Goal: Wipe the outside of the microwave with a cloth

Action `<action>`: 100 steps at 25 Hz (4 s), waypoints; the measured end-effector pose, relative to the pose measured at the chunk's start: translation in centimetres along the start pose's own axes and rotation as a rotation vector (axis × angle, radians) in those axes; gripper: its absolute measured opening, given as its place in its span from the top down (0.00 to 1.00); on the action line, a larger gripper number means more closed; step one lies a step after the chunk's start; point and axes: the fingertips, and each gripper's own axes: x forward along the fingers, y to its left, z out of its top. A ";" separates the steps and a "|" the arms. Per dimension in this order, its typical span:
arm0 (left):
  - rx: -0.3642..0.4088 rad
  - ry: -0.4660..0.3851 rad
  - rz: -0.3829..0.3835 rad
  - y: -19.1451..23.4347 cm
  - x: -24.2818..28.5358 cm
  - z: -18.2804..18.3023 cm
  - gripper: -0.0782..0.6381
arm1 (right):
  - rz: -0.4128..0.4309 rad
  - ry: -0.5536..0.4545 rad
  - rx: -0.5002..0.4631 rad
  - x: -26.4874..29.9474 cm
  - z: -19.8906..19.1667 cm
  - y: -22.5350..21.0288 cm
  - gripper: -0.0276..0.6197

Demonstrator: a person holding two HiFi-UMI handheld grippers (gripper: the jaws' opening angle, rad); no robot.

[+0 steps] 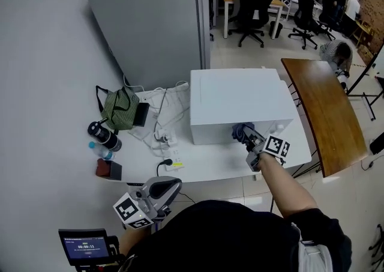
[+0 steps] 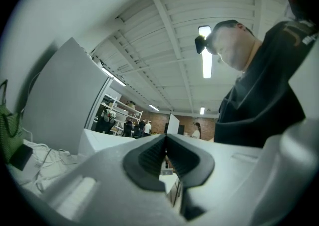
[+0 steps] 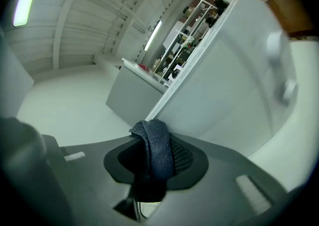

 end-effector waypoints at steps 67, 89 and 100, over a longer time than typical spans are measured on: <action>-0.087 0.086 0.146 -0.4 -6.0 -5.0 0.88 | 0.150 0.747 -2.735 9.7 -19.8 0.1 0.81; -0.097 0.110 -0.016 -6.9 8.4 -6.4 0.88 | -0.444 0.661 -1.553 -13.1 0.5 -16.8 0.81; -0.123 0.116 0.148 -0.9 -9.8 -5.5 0.88 | -0.062 0.361 -0.236 14.2 -22.8 -2.3 0.81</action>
